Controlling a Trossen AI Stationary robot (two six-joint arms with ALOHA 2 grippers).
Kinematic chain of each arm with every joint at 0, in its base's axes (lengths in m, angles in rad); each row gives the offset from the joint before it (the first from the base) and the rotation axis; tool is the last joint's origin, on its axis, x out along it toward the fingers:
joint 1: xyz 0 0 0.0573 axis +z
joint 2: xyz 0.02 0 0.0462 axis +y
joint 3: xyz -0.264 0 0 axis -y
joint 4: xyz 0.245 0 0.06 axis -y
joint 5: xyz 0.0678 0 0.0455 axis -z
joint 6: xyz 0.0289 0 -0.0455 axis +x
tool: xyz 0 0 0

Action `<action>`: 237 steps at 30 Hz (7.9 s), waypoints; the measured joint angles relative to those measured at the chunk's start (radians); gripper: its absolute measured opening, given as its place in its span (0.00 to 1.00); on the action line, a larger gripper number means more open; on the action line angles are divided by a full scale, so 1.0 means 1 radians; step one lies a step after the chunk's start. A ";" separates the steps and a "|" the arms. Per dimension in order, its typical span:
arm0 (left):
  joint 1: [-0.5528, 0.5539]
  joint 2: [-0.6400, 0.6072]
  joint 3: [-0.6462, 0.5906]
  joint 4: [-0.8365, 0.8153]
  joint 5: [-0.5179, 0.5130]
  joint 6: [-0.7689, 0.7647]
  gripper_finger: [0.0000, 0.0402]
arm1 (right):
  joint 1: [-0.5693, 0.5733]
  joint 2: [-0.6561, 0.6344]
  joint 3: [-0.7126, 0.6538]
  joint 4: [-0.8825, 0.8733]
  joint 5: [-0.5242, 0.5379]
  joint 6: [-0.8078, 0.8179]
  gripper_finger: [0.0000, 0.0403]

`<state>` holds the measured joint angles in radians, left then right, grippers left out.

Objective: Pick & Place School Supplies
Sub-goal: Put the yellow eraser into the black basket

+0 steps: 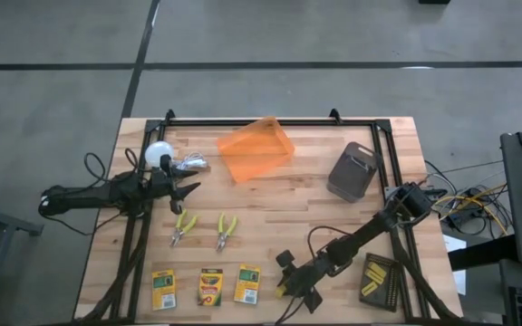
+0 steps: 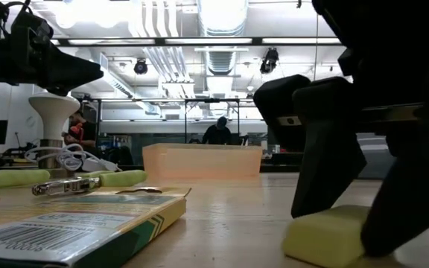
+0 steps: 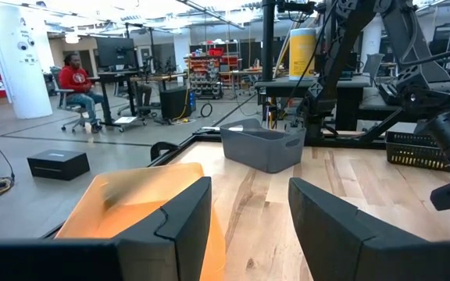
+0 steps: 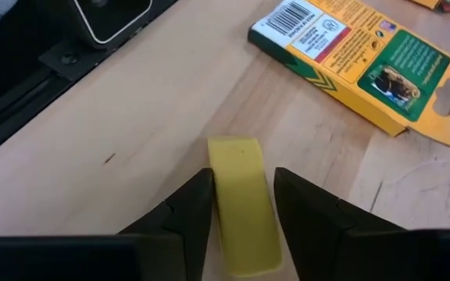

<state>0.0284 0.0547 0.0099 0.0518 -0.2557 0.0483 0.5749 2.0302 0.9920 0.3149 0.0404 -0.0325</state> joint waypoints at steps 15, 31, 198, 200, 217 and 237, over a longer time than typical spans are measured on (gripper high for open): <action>0.000 0.000 0.000 0.000 0.000 0.000 0.45 | 0.001 -0.001 0.000 0.002 0.003 -0.031 0.21; 0.000 0.000 0.000 0.000 0.000 0.000 0.45 | -0.001 -0.061 -0.002 -0.036 0.022 0.003 0.23; 0.000 0.000 0.000 0.000 0.000 0.000 0.45 | 0.475 -1.040 -0.524 -0.782 -0.011 0.965 0.24; 0.000 0.000 0.000 0.000 0.000 0.000 0.45 | 0.475 -1.040 -0.524 -0.768 0.005 0.944 0.24; 0.000 0.000 0.000 0.000 0.000 0.000 0.45 | 0.477 -1.038 -0.524 -0.751 -0.014 0.934 0.24; 0.000 0.000 0.000 0.000 0.000 0.000 0.45 | 0.483 -1.038 -0.605 -0.727 -0.022 0.985 0.24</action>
<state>0.0284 0.0551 0.0100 0.0521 -0.2558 0.0485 1.0580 0.9920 0.3874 -0.4118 0.0181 0.9523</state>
